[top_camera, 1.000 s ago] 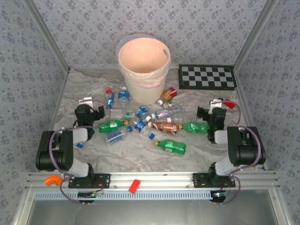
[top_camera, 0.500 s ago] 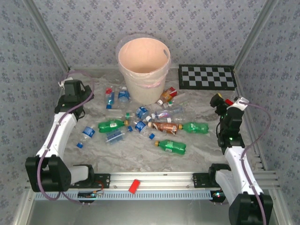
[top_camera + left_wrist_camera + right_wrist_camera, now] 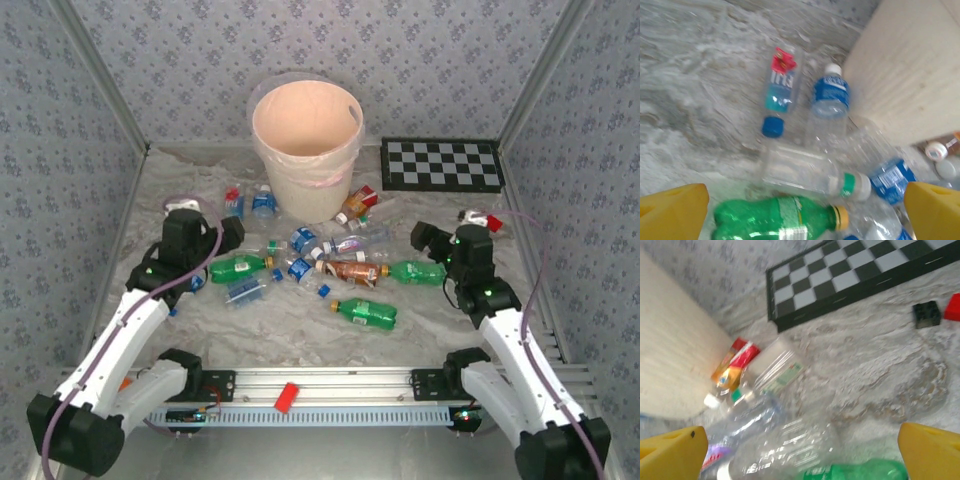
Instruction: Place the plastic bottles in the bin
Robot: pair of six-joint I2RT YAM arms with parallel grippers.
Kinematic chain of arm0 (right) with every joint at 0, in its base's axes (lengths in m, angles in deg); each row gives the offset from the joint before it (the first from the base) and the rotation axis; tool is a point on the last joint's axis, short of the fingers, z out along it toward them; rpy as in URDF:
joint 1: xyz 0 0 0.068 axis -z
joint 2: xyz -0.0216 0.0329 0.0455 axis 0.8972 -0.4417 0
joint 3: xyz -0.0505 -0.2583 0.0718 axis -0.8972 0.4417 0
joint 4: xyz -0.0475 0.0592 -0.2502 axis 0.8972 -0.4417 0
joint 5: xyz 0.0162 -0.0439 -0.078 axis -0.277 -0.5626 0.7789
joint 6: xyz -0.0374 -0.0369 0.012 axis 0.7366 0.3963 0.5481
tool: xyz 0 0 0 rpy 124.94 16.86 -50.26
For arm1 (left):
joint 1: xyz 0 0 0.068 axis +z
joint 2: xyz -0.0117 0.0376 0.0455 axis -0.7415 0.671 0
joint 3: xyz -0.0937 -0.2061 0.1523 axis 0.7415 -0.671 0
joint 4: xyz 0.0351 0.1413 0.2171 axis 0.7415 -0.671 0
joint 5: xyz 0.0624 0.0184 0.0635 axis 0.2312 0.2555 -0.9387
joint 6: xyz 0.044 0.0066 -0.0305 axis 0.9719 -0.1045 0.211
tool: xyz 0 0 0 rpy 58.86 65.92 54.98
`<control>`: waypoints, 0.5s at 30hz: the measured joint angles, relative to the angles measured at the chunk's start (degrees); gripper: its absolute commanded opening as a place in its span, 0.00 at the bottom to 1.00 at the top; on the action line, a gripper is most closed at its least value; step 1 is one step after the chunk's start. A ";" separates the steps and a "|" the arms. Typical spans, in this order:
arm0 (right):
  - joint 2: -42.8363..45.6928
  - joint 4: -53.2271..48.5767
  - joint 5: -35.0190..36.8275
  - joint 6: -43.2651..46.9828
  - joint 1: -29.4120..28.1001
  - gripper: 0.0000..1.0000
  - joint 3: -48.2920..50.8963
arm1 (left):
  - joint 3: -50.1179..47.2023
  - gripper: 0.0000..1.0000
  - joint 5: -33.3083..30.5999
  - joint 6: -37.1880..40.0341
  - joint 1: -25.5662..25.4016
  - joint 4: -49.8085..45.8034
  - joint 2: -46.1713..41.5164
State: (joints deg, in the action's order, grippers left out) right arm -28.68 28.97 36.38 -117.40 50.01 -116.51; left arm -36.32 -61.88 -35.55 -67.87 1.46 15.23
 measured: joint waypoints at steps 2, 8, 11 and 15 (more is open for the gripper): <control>-1.05 -2.99 2.54 1.38 -5.42 1.00 -1.75 | -2.16 1.00 -0.24 -0.61 -2.34 0.15 -1.70; -6.93 -11.98 8.74 3.93 -19.78 1.00 -5.99 | -5.70 1.00 -0.66 -1.86 -7.17 0.70 -3.74; -10.93 -16.74 10.51 4.20 -25.29 1.00 -8.79 | -6.78 1.00 -1.03 -2.12 -7.39 0.92 -4.24; -14.45 -21.18 13.31 5.09 -32.81 1.00 -10.78 | -7.06 1.00 -1.03 -2.08 -7.39 1.03 -5.14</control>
State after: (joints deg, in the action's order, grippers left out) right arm -43.13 7.79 49.69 -112.31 17.20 -127.29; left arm -43.38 -62.91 -37.63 -75.25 2.48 10.09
